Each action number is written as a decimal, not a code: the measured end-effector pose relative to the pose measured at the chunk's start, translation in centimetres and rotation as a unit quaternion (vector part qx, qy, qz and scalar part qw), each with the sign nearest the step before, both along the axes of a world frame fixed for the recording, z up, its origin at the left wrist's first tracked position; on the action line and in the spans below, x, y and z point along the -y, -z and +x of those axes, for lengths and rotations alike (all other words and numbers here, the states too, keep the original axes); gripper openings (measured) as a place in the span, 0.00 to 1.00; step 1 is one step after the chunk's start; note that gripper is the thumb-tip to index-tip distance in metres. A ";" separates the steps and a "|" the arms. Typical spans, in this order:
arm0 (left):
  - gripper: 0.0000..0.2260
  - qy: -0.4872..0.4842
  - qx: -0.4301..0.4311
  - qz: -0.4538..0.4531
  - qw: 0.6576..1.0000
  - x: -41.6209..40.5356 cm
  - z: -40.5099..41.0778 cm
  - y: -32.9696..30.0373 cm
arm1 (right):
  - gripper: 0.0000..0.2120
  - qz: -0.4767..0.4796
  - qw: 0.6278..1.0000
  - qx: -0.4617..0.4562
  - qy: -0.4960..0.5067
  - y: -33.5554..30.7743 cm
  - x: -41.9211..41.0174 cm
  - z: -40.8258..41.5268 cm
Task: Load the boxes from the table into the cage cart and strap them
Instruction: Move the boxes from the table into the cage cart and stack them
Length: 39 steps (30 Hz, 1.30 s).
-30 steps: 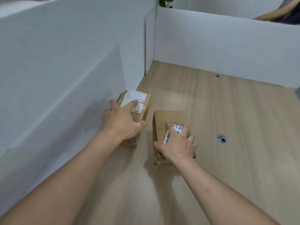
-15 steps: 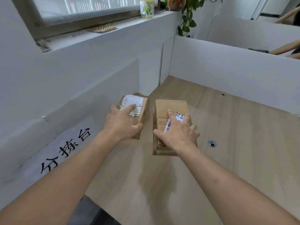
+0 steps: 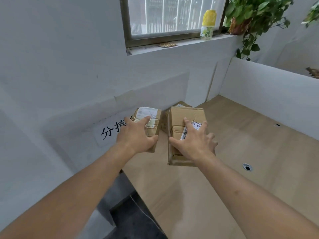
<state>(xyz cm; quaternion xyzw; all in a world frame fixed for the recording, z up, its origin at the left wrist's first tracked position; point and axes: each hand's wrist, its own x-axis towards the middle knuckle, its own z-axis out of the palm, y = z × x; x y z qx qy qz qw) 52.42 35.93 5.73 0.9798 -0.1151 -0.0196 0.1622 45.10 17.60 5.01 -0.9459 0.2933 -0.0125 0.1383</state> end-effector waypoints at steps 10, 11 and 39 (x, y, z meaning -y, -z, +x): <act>0.39 -0.095 -0.019 0.028 0.995 -9.5 -5.7 1.8 | 0.47 0.023 0.994 -0.010 -0.110 2.5 -9.5 -1.5; 0.39 -0.103 -0.024 0.029 0.994 -10.5 -6.3 2.1 | 0.47 0.022 0.992 -0.014 -0.120 2.9 -10.5 -1.8; 0.37 -0.401 -0.112 -0.010 0.909 -30.4 -25.5 9.7 | 0.46 -0.012 0.902 -0.141 -0.408 9.0 -32.6 -9.5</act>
